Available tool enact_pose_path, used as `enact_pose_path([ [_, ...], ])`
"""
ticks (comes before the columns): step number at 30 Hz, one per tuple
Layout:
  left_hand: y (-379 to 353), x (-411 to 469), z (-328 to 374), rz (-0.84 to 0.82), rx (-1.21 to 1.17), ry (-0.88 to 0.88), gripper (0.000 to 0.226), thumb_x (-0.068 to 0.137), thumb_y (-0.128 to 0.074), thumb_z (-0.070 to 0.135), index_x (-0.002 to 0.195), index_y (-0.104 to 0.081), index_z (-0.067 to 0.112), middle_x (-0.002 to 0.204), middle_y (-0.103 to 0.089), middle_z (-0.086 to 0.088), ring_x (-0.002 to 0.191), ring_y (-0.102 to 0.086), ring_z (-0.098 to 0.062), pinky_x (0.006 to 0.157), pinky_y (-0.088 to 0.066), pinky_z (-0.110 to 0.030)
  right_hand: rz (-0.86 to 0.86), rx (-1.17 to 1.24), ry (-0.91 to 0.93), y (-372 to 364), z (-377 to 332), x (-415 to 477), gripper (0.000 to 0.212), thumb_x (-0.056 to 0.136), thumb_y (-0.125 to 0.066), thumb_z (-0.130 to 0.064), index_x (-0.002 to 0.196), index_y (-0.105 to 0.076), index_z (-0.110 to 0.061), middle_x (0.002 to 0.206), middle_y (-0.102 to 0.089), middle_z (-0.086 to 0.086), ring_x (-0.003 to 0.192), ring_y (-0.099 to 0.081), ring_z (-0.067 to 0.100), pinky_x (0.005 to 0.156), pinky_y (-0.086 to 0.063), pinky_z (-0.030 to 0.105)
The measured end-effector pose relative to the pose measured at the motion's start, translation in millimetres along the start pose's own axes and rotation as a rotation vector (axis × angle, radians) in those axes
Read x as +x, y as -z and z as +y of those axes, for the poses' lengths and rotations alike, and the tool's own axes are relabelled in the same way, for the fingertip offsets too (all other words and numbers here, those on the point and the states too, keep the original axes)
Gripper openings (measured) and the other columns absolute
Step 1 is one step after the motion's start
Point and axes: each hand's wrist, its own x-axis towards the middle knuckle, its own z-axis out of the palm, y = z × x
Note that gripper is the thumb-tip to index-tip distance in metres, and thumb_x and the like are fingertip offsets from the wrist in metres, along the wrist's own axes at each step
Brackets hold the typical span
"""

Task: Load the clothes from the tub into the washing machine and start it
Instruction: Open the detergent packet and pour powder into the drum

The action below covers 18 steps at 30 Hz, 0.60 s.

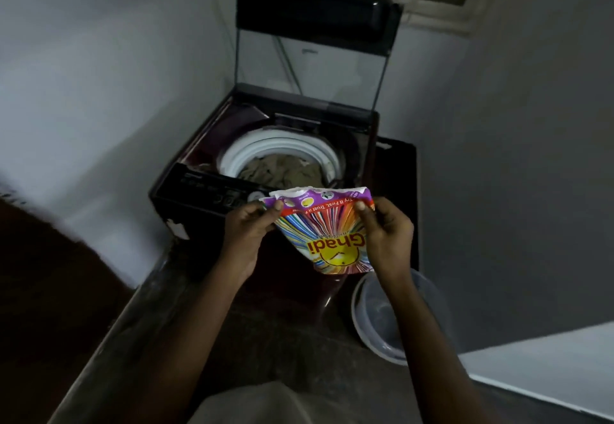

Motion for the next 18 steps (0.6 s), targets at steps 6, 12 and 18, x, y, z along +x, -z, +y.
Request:
enact_pose_path([
  [6, -86.1, 31.8, -18.4, -0.037, -0.038, 0.107, 0.034, 0.087, -0.056, 0.046, 0.101, -0.070, 0.018, 0.101, -0.074, -0.005, 0.092, -0.069, -0.018, 0.078, -0.055, -0.030, 0.126, 0.013, -0.019, 46.3, 8.5, 34.4, 0.021, 0.091, -0.059, -0.029, 0.076, -0.063, -0.015, 0.071, -0.064, 0.007, 0.065, -0.058, 0.021, 0.058, -0.048, 0.042],
  [12, -146.5, 48.0, -74.6, -0.231, -0.089, 0.365, 0.068, 0.091, -0.031, 0.063, 0.134, -0.054, 0.015, 0.129, -0.064, -0.009, 0.122, -0.058, -0.024, 0.104, -0.045, -0.042, 0.282, -0.116, -0.038, 66.5, 21.1, 64.5, 0.022, 0.093, -0.060, -0.025, 0.072, -0.060, -0.019, 0.068, -0.064, 0.002, 0.063, -0.061, 0.019, 0.058, -0.050, 0.039],
  [18, -193.9, 57.2, -100.6, -0.329, -0.120, 0.429, 0.053, 0.101, -0.019, 0.055, 0.118, -0.061, 0.027, 0.110, -0.072, 0.004, 0.107, -0.066, -0.014, 0.079, -0.053, -0.026, 0.339, -0.205, -0.091, 83.7, 36.1, 85.4, 0.022, 0.093, -0.060, -0.028, 0.080, -0.066, -0.012, 0.074, -0.070, 0.002, 0.069, -0.068, 0.019, 0.062, -0.057, 0.043],
])
